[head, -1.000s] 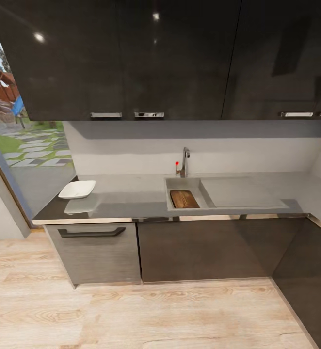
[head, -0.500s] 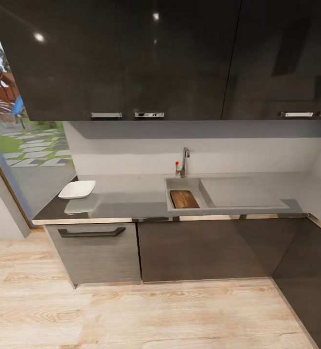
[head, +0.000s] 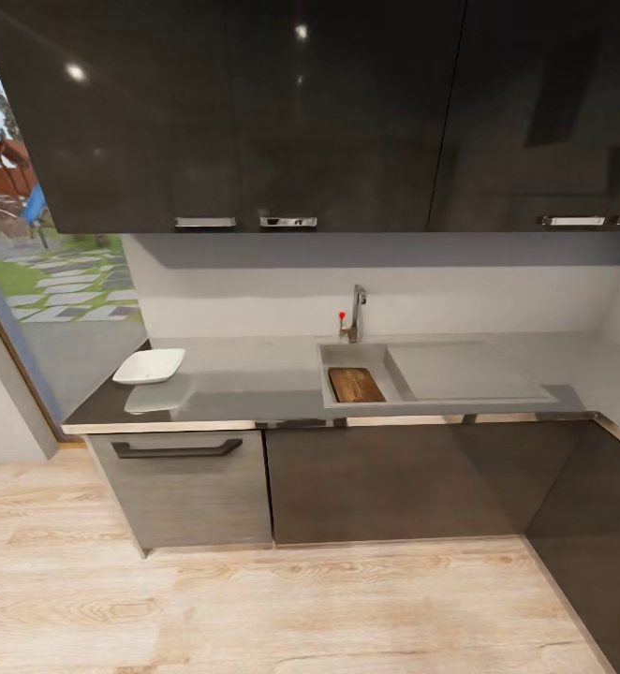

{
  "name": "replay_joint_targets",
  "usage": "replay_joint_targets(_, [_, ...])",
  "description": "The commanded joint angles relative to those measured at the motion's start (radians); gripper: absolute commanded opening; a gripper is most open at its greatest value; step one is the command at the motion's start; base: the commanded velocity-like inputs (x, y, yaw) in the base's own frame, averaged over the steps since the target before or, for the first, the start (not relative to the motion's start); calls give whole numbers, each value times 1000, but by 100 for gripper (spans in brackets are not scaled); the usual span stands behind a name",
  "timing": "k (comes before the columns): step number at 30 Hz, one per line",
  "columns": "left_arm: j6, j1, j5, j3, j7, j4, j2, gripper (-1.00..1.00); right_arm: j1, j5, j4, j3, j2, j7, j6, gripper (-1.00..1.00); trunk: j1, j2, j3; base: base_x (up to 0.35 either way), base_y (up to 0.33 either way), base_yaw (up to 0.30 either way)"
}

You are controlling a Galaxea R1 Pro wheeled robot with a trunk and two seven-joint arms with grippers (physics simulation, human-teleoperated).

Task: In the kitchen, take the Vidalia onion out of the sink, dice it on the chopping board with the paring knife, put the diced onion into the bowl on the countertop, then place both the paring knife and the chopping board into the sink.

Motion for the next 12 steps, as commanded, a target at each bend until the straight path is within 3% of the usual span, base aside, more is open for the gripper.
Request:
replay_joint_targets(1, [1,-1,10,-8,2,1,0,100,0,-6,-8,8,-1,-4,-6,100,1,-2,-2,0,0,0])
replay_joint_targets(12, [0,-1,10,-8,2,5,-1,100,0,-6,-23,9,6,-5,-23,100,1,-2,-2,0,0,0])
